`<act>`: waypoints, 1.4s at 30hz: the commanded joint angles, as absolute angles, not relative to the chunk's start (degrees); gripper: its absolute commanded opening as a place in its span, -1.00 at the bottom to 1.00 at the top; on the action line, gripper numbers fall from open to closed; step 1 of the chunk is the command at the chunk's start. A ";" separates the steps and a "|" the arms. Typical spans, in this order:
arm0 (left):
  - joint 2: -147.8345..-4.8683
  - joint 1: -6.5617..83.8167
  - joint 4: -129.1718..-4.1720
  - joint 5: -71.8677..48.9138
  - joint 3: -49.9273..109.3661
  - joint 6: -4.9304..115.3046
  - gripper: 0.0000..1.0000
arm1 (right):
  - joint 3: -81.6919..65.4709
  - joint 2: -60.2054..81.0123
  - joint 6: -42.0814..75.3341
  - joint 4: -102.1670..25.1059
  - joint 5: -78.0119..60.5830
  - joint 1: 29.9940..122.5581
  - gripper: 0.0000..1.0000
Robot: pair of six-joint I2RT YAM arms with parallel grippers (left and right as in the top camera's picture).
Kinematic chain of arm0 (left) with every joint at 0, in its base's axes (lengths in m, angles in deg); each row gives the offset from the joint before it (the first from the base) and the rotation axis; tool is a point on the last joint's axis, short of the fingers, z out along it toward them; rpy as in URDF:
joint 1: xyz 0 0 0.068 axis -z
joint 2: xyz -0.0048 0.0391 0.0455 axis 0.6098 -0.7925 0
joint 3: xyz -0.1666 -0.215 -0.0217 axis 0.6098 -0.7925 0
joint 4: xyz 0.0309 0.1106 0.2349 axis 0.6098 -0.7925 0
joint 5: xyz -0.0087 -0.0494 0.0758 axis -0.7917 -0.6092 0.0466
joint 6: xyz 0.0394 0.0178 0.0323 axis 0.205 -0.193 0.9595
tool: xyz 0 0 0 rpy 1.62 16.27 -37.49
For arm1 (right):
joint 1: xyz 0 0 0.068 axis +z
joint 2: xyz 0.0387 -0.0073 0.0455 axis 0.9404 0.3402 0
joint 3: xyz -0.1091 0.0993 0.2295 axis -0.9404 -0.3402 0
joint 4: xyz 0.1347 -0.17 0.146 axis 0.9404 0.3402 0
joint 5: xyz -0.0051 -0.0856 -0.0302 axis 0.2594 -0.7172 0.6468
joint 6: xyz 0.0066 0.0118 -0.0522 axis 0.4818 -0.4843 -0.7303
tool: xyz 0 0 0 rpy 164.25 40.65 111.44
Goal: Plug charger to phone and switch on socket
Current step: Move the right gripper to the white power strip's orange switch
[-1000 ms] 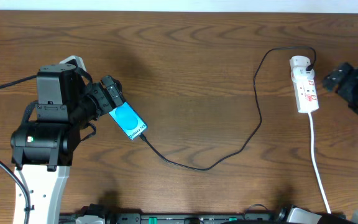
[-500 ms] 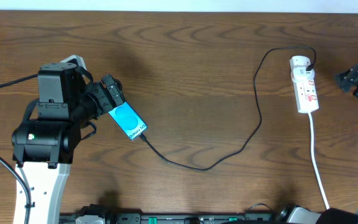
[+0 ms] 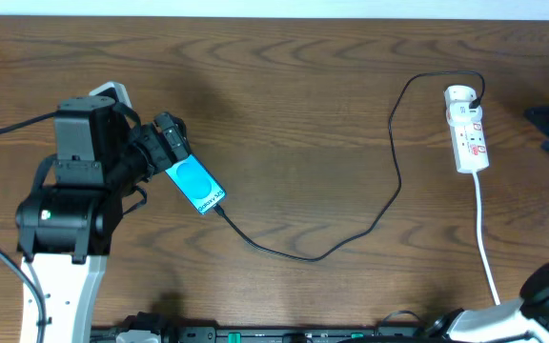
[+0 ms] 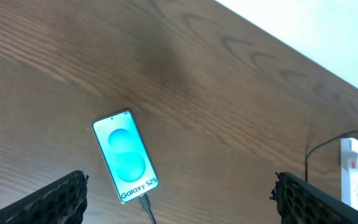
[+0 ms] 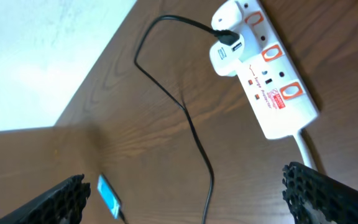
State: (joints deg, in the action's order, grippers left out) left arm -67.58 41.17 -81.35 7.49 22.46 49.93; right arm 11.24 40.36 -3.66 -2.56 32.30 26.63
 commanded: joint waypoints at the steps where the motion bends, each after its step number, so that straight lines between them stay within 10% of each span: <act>1: -64.71 41.15 -80.78 8.06 23.58 51.13 0.90 | 11.66 44.73 -5.76 -3.92 36.80 27.07 0.99; 42: -63.53 41.15 -80.98 8.06 23.58 51.13 0.90 | 11.77 56.47 -1.80 -24.27 21.26 37.67 0.98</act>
State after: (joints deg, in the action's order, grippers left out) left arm -63.53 41.17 -81.04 7.49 22.46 49.93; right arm 11.24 55.35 0.47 -23.74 19.58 36.53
